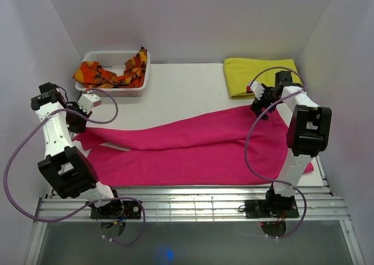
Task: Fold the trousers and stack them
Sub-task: Flatten the trousers out
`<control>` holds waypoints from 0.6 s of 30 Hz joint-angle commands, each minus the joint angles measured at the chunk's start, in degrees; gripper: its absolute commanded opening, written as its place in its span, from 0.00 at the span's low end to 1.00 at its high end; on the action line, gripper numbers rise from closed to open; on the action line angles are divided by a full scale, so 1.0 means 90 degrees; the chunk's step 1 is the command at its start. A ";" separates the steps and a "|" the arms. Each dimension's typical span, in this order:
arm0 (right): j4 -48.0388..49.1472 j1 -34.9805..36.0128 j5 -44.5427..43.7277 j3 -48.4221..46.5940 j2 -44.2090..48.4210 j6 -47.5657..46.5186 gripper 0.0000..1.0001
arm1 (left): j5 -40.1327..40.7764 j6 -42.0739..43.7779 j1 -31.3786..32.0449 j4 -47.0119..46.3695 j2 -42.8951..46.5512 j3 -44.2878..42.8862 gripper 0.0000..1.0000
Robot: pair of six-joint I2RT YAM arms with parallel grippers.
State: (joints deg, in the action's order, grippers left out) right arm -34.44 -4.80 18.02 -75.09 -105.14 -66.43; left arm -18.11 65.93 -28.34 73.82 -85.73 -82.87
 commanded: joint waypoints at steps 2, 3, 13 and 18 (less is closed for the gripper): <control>-0.1123 0.0055 0.0401 -0.1997 -0.2017 -0.0479 1.00 | -0.0136 -0.0109 -0.0015 -0.0048 -0.0083 -0.0070 0.00; -0.1415 0.0055 0.0361 -0.2124 -0.2260 -0.0538 0.89 | -0.0117 -0.0128 -0.0015 -0.0038 -0.0170 -0.0070 0.00; -0.1437 0.0045 -0.0255 -0.1170 -0.2146 -0.0851 0.11 | -0.0449 -0.0636 -0.0015 0.0567 -0.0503 -0.0489 0.00; -0.1565 -0.0131 0.0194 -0.0856 -0.1054 -0.0812 0.08 | -0.0468 -0.0734 -0.0015 0.0626 -0.0289 -0.0616 0.00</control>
State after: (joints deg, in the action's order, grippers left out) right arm -40.69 -4.58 19.51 -86.50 -118.19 -73.76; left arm -19.94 60.49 -28.34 76.47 -91.68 -85.76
